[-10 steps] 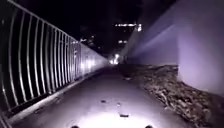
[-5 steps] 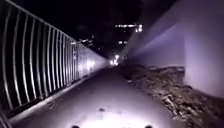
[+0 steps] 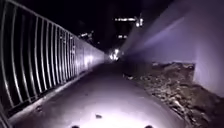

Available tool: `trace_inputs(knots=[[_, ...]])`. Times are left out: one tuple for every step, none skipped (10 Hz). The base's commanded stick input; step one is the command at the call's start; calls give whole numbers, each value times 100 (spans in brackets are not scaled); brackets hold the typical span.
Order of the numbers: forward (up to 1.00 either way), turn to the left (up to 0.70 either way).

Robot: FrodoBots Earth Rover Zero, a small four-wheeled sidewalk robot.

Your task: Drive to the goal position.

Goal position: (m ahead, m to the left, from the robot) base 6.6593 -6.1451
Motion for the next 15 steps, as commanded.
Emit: trace_inputs(knots=[[50, 0], [50, 0], [50, 0], [50, 0], [50, 0], [50, 0], [50, 0], [50, 0], [50, 0], [50, 0], [50, 0], [50, 0], [50, 0], [50, 0], [50, 0]])
